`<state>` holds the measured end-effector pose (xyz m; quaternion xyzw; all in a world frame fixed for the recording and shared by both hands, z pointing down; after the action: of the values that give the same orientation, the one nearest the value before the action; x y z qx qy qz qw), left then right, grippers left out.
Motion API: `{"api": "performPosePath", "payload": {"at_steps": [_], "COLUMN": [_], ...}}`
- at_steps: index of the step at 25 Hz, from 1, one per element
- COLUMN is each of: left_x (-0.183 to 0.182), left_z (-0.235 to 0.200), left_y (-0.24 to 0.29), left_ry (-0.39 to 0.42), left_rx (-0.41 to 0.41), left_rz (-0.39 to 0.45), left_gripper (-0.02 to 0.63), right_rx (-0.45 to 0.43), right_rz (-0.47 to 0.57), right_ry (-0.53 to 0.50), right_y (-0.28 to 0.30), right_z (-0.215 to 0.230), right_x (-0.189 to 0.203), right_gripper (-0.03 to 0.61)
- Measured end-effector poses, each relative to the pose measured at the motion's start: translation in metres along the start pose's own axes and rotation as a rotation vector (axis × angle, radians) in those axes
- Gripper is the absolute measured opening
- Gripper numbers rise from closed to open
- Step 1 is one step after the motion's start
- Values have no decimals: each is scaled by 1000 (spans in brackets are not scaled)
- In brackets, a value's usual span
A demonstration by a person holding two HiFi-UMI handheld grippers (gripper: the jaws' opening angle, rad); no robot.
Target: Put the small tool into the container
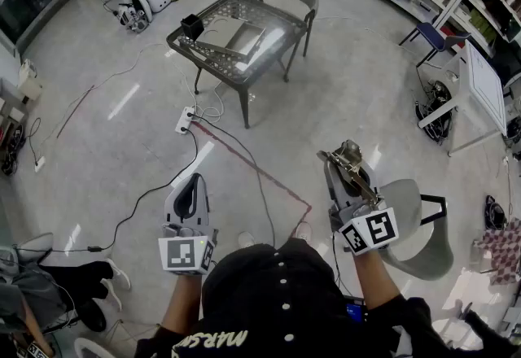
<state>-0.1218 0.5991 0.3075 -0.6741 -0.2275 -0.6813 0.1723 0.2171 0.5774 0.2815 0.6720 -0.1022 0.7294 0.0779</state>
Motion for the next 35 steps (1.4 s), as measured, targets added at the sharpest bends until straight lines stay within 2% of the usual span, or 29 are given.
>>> {"api": "performPosePath", "payload": {"at_steps": [12,23,27,35], "left_x": [5,10,8,2], "left_z": [-14,-36,-43,-58], "left_y": [-9,-1,20,93], "left_ry": [3,11,2,-25], "left_rx": [17,67,64,37], "left_rz": [2,-18,-25,-37], "left_gripper": [26,26,26,26], "right_rx": [6,39,48,42], "right_rz": [13,3,1,8], "right_ry": [6,24,33,34], "right_y": [1,17,34,102], "right_z": [-19,-27,-17,28], "right_x": [3,13,14,15], "right_gripper": [158,158,158,158]}}
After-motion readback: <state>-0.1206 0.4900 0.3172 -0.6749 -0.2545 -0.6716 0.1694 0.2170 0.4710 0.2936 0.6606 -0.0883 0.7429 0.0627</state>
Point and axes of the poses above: the fingertips, and each gripper's own axes: y forward along the fingers, z to its right, x out of its underside, the point moved 8 cm from there along -y, backward along the fingers, and after that the axes turned 14 degrees about x, right-handed, at the moved point
